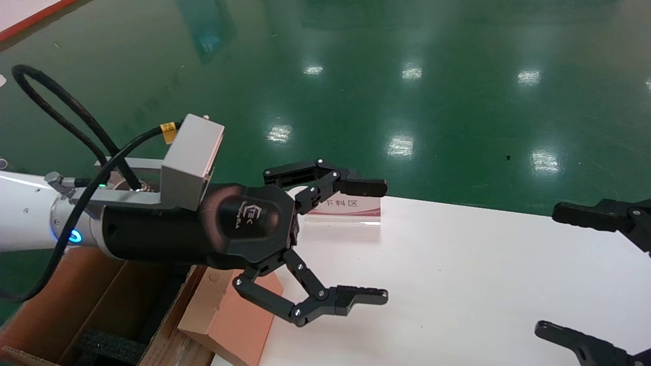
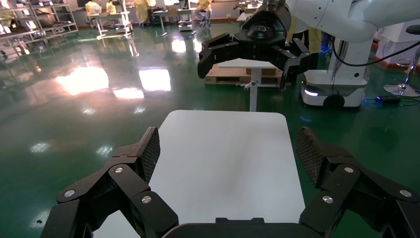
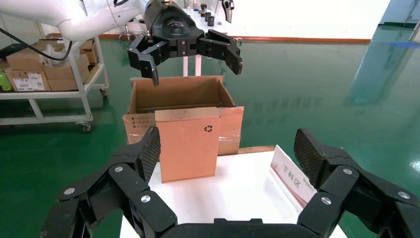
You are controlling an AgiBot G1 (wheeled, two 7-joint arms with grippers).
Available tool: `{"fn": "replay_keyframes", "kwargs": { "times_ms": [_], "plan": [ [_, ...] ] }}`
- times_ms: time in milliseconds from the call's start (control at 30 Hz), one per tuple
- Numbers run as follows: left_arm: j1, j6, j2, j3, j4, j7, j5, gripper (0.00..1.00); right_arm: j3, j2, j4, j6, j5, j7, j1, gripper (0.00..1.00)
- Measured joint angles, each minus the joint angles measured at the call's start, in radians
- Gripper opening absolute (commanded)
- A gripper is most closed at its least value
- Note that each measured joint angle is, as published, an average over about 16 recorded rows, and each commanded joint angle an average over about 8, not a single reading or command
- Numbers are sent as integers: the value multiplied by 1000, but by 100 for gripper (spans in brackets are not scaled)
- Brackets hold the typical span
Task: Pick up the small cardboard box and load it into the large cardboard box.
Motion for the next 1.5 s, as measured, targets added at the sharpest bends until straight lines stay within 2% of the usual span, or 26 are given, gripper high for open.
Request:
{"fn": "replay_keyframes", "kwargs": {
  "times_ms": [567, 833, 967, 1133, 1500],
  "plan": [
    [0, -1, 1, 1, 0, 0, 2, 100, 0, 0, 0, 0, 0, 0, 0, 100],
    [-34, -21, 16, 32, -21, -30, 65, 100, 0, 0, 0, 0, 0, 0, 0, 100],
    [-83, -32, 27, 70, -38, -73, 144, 100, -1, 0, -1, 0, 0, 0, 0, 100],
    [-188, -24, 46, 144, -58, -169, 294, 100, -1, 0, -1, 0, 0, -1, 1, 100],
    [-454, 55, 72, 346, -63, -487, 619, 100, -2, 0, -1, 0, 1, -1, 1, 100]
  ]
}}
